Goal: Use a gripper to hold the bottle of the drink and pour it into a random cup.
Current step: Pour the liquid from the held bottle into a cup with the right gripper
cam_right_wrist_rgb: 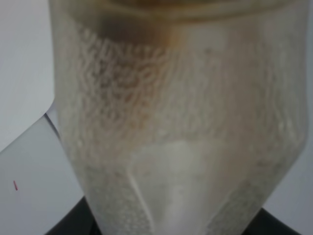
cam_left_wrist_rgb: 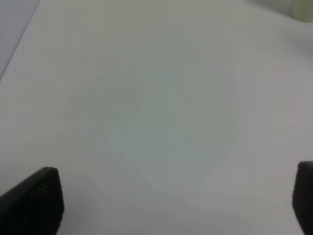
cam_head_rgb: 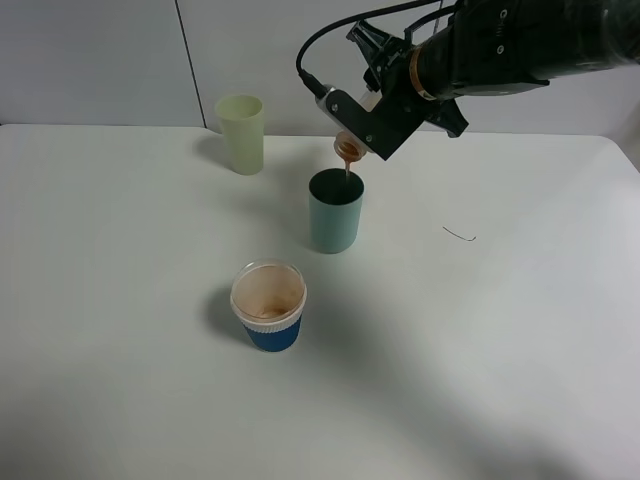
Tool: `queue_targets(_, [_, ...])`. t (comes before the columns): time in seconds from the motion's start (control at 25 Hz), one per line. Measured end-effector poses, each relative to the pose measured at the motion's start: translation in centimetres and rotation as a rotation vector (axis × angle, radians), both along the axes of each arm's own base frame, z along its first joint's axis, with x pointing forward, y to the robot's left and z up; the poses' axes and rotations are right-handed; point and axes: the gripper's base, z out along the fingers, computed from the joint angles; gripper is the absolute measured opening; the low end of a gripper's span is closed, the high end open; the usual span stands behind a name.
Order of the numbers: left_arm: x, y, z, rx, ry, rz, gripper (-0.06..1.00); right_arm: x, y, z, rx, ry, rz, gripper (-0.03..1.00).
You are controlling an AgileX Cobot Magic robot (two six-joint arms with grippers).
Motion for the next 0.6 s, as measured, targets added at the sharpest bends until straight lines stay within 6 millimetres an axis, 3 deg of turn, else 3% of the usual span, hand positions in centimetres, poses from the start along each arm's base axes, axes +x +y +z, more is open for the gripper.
queue_targets(0.6, [0.0, 0.0, 0.0, 0.0, 0.0, 0.0, 0.93, -0.11, 0.22, 0.01, -0.044, -0.014, 0.037, 0.37])
